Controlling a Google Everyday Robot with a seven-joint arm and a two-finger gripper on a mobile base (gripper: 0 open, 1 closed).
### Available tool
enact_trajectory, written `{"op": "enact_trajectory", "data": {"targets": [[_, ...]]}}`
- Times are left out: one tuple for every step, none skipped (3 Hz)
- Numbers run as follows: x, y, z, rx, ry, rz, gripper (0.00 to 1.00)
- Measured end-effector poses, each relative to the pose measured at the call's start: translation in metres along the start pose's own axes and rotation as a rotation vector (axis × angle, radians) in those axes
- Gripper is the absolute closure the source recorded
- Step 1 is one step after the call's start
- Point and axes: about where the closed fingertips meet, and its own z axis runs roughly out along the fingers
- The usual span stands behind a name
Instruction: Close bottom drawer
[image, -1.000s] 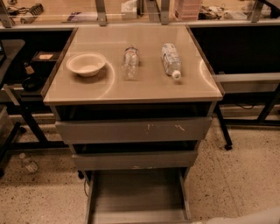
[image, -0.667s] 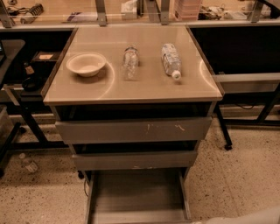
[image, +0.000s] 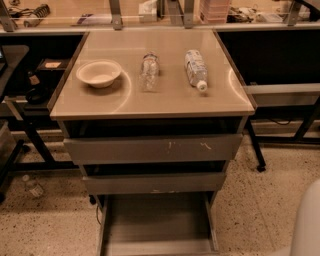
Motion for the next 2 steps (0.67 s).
{"op": "enact_trajectory", "data": {"targets": [[0.0186, -0.0186, 0.035, 0.081, -0.012, 0.079, 1.0], [0.0186, -0.0186, 0.035, 0.081, -0.012, 0.079, 1.0]]}}
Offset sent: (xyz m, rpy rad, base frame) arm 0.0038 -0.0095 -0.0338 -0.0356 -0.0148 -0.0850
